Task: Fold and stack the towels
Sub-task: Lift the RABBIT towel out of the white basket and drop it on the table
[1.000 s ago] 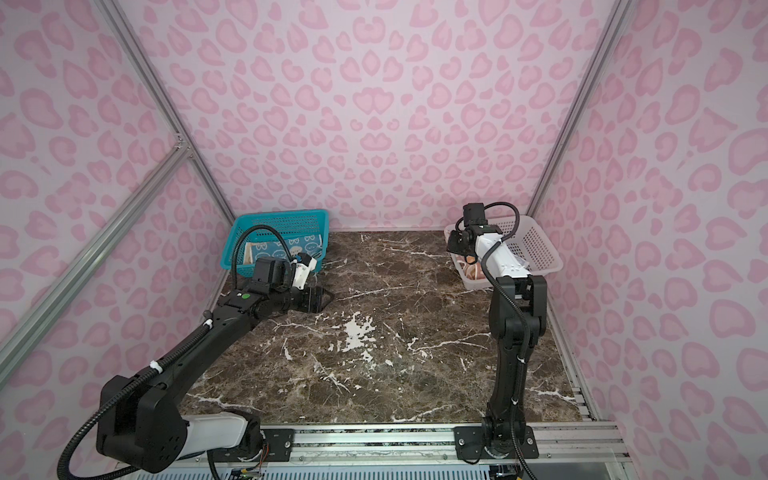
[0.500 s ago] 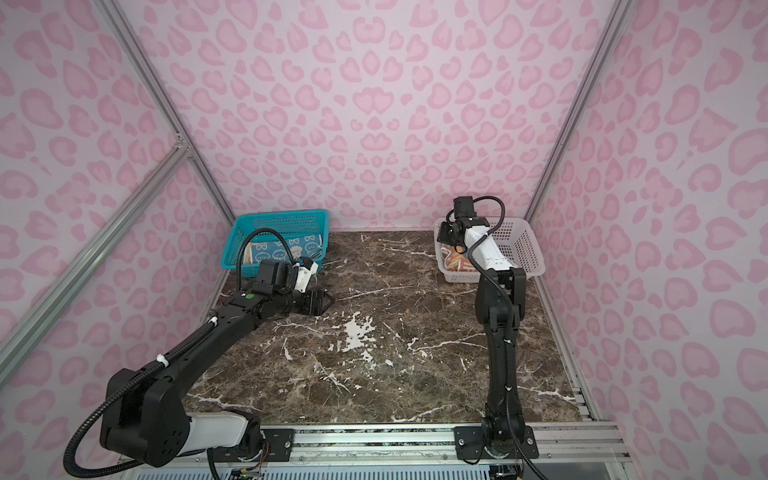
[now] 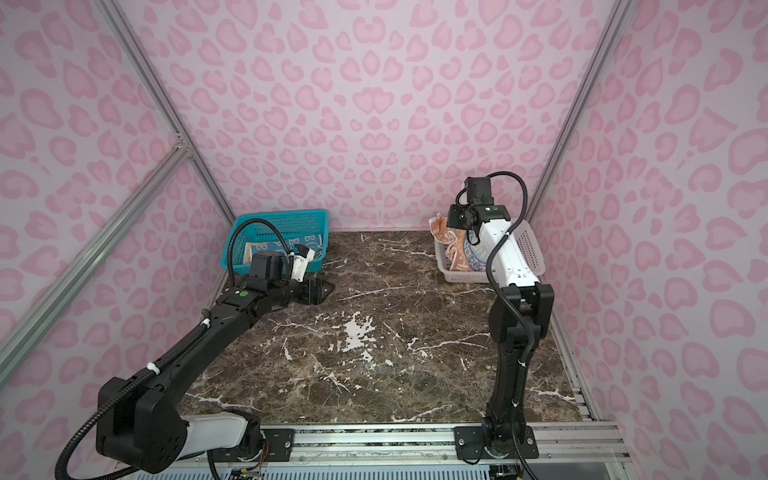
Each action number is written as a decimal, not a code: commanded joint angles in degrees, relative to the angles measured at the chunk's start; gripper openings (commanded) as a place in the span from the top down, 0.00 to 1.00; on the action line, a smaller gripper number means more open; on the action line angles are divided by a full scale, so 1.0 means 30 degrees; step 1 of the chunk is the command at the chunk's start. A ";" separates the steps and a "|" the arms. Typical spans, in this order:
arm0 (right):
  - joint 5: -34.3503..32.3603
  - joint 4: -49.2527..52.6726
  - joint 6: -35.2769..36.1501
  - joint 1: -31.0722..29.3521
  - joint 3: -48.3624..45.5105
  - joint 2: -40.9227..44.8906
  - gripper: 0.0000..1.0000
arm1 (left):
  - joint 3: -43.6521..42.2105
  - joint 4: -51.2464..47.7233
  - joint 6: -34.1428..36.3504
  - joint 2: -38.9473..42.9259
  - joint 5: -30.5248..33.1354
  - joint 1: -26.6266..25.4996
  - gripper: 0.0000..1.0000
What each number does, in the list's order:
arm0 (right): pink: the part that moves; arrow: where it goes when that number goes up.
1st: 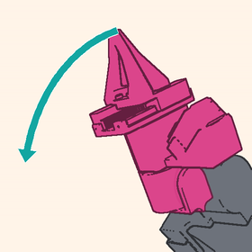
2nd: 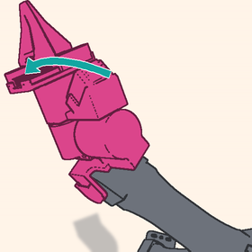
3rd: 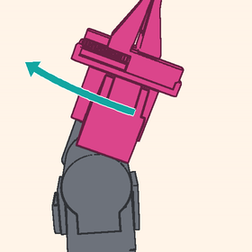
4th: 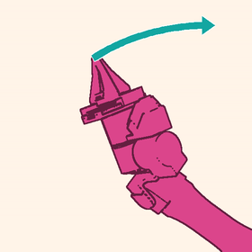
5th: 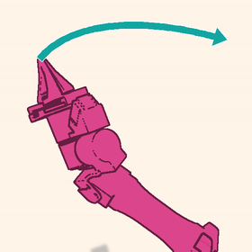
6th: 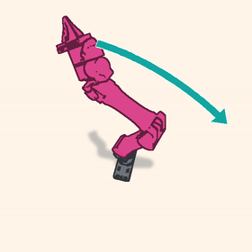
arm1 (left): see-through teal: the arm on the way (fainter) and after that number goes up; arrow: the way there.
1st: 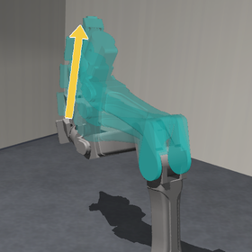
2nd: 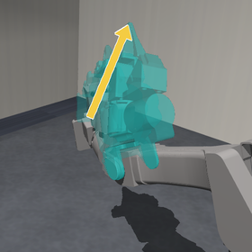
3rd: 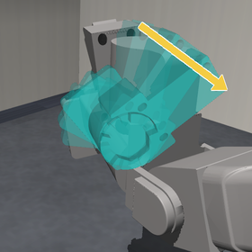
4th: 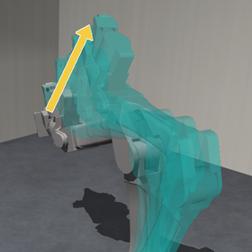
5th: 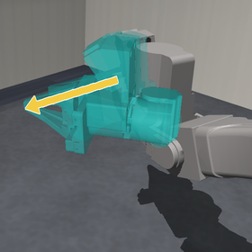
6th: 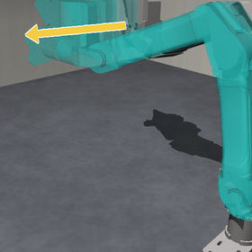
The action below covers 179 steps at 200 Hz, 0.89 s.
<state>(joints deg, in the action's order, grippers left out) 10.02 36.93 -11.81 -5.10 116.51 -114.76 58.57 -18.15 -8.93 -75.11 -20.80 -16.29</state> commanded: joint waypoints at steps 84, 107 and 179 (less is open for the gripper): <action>0.3506 -0.0725 0.5465 -0.4119 -0.1848 0.7588 1.00 | 0.0703 0.1045 0.0096 0.1837 0.1031 0.0040 0.19; 0.4801 -0.0128 0.6193 -0.5391 -0.1929 0.8353 1.00 | 0.0665 0.0982 0.0380 0.2526 0.1390 0.0068 0.19; 0.6921 -0.4847 0.1930 -0.7229 -1.4099 0.9734 0.99 | -0.0716 0.0414 0.0780 0.3832 0.2245 0.0147 0.18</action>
<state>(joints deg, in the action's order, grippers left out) 30.02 29.89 1.32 -26.06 85.67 -85.21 57.30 -16.71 -7.44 -63.48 -15.14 -15.90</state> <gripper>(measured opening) 0.049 0.822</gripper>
